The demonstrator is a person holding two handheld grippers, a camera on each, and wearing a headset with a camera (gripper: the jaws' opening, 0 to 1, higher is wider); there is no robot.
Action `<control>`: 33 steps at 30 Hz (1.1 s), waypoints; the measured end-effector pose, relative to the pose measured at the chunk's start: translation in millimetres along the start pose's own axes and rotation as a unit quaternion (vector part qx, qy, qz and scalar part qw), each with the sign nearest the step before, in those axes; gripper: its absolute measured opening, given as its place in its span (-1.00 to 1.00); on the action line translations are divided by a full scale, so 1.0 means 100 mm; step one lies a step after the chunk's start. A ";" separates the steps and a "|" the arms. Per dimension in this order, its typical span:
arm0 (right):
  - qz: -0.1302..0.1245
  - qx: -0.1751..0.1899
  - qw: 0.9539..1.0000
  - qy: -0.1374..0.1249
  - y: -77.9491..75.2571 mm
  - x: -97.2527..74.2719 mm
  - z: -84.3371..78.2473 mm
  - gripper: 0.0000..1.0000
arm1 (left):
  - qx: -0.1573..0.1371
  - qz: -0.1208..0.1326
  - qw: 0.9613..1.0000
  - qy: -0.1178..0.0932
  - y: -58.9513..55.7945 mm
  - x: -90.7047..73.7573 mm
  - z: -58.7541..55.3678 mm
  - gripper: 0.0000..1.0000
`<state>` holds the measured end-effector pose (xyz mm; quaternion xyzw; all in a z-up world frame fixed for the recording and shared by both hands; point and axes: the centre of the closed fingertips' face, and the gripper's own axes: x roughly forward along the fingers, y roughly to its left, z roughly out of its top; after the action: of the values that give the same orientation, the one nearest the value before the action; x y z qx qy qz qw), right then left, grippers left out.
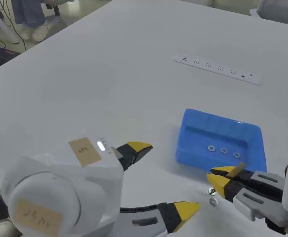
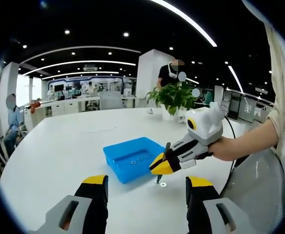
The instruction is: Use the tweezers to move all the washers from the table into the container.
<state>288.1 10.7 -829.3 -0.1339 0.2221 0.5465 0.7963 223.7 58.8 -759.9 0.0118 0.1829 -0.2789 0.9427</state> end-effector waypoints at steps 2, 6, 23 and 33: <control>-0.005 0.028 1.000 -0.005 -0.03 -0.01 0.01 -0.95 | -0.001 0.000 1.000 -0.001 0.00 0.00 0.00 0.29; 0.001 0.061 0.998 -0.034 -0.06 -0.08 0.18 -0.95 | -0.002 0.003 1.000 -0.004 0.01 -0.01 0.01 0.29; 0.018 0.101 0.990 -0.094 -0.27 -0.11 0.86 -0.95 | -0.004 0.005 1.000 -0.010 0.02 -0.02 0.04 0.29; -0.001 0.128 0.989 -0.075 -0.57 0.20 0.76 -0.94 | -0.005 0.008 1.000 -0.012 0.03 -0.02 0.04 0.28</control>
<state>363.0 40.5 -775.0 0.0103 0.2300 0.5208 0.8221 224.8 61.9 -755.8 0.0053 0.1733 -0.2710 0.9468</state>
